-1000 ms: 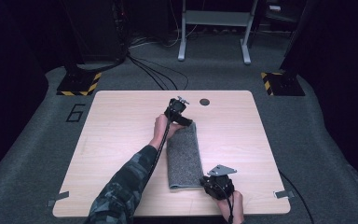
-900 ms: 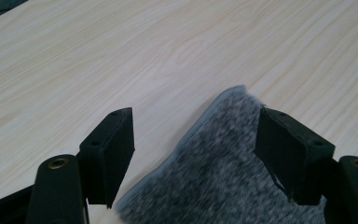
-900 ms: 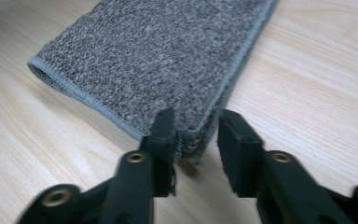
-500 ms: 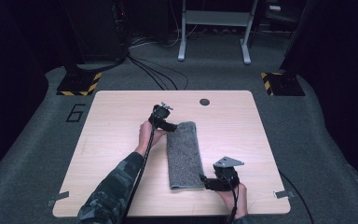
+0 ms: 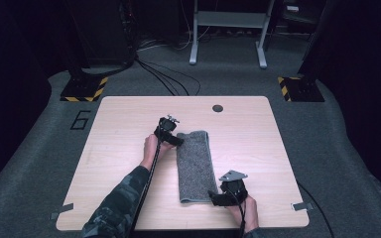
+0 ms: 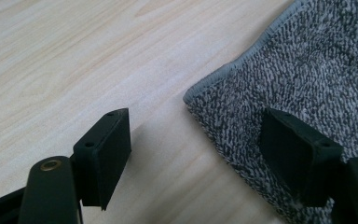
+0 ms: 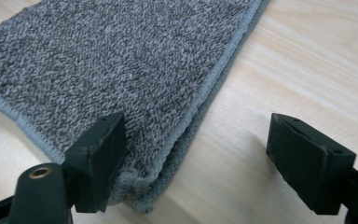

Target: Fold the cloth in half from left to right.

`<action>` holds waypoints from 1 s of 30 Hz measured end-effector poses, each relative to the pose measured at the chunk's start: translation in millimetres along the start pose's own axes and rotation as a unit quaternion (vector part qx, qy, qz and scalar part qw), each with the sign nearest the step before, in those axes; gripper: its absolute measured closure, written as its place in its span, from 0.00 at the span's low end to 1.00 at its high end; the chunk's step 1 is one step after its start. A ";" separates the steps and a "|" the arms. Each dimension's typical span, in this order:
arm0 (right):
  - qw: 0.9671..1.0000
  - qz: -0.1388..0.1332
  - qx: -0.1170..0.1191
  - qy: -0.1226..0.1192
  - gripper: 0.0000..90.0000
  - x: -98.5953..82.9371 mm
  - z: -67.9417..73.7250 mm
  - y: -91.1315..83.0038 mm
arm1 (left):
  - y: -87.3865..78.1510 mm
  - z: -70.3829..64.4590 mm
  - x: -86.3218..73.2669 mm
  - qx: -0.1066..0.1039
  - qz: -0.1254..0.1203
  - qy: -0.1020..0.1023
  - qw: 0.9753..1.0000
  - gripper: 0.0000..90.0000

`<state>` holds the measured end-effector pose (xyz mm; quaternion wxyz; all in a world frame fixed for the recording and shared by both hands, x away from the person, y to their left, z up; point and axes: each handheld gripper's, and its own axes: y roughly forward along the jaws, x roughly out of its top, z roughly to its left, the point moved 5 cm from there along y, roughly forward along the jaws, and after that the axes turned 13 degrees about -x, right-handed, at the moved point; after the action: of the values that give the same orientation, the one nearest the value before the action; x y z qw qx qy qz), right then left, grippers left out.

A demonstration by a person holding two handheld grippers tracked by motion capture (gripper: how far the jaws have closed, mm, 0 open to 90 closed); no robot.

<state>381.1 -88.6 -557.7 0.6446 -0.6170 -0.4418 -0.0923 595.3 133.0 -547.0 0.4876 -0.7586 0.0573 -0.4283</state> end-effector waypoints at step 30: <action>0.998 -0.018 0.046 0.036 0.21 77.0 -39.2 28.9 | -8.2 2.8 -5.2 -0.062 -0.042 -0.019 0.997 0.23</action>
<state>463.7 -83.7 -519.8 0.6862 -0.5746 -0.4335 -0.1054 591.2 141.8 -544.1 0.4224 -0.7969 0.0430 -0.4297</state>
